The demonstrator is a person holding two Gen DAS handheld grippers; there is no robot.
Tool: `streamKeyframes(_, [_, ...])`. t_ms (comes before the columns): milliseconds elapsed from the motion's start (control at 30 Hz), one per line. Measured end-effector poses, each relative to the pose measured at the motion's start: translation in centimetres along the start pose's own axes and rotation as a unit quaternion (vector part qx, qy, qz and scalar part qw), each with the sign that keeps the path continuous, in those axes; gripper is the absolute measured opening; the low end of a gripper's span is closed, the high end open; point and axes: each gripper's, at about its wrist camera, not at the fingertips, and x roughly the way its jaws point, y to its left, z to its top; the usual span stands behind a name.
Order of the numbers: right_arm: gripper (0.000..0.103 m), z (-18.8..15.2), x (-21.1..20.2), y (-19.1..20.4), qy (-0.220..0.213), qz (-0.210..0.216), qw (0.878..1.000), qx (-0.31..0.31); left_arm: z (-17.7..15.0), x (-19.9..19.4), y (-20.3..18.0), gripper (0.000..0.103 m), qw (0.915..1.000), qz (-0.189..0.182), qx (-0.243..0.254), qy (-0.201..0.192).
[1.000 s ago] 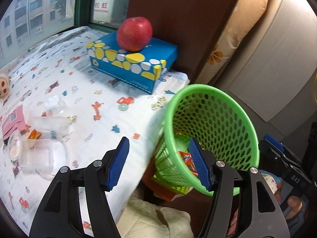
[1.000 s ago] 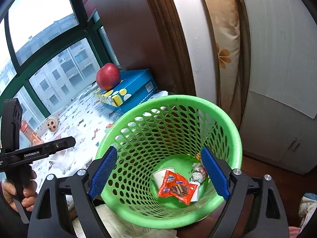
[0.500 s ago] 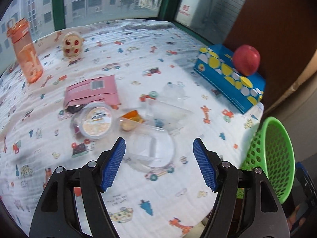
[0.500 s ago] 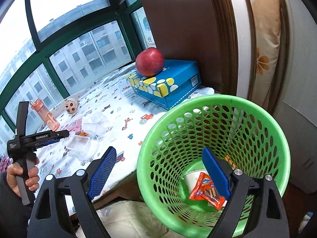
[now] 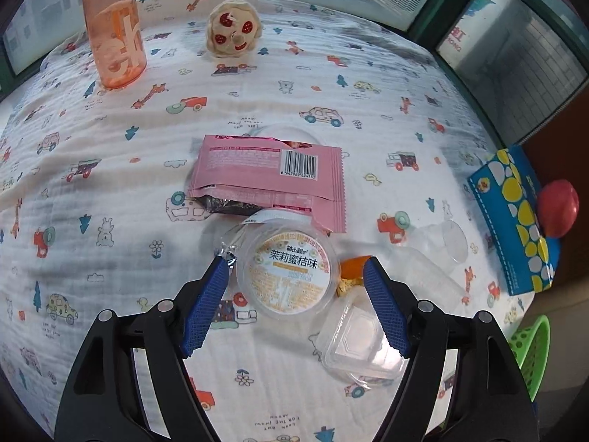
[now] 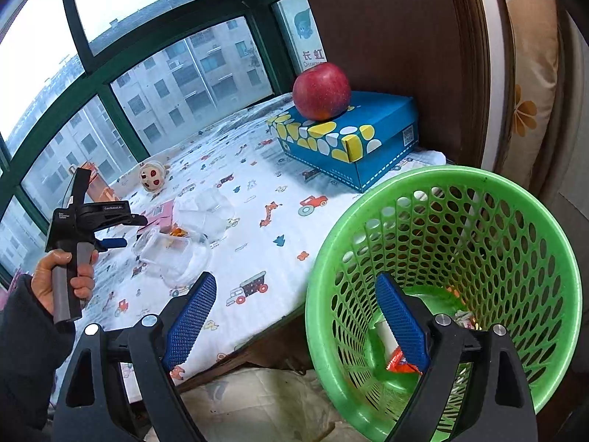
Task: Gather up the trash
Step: 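Move the left tool back to the bed and grasp the round jelly cup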
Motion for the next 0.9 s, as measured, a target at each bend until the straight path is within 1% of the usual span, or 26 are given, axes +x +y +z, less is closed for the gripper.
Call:
streamKeyframes(100, [0.085, 0.0, 0.7, 0.3, 0.006, 0.007, 1.0, -0.002, 0.4, 1.0, 0.0, 0.079, 0.9997, 0.016, -0.018, 0.01])
streamKeyframes(467, [0.085, -0.1, 2.2, 1.0, 0.025, 0.024, 0.999, -0.007, 0.8, 3.1, 0.3, 0.085, 0.9973, 0.05, -0.047, 0.026])
streamKeyframes(567, [0.085, -0.1, 2.4, 1.3, 0.027, 0.025, 0.999, -0.01, 0.7, 3.5, 0.5, 0.085, 0.9965, 0.053, -0.056, 0.033])
streamKeyframes(633, [0.085, -0.1, 2.5, 1.4, 0.028, 0.026, 0.999, -0.011, 0.6, 3.7, 0.6, 0.085, 0.9965, 0.049, -0.058, 0.035])
streamKeyframes(767, [0.085, 0.0, 2.8, 1.7, 0.032, 0.028, 0.999, -0.014, 0.4, 3.9, 0.3, 0.085, 0.9968, 0.051, -0.051, 0.036])
streamKeyframes(800, [0.085, 0.0, 2.8, 1.9, 0.032, 0.029, 0.999, -0.015, 0.4, 3.9, 0.2, 0.084, 0.9969, 0.05, -0.049, 0.036])
streamKeyframes(867, [0.085, 0.1, 2.9, 2.2, 0.033, 0.03, 0.999, -0.019, 0.2, 4.0, 0.0, 0.079, 0.9974, 0.043, -0.045, 0.036])
streamKeyframes(900, [0.085, 0.1, 3.0, 2.3, 0.034, 0.03, 0.999, -0.02, 0.2, 4.0, 0.0, 0.073, 0.9977, 0.038, -0.042, 0.038])
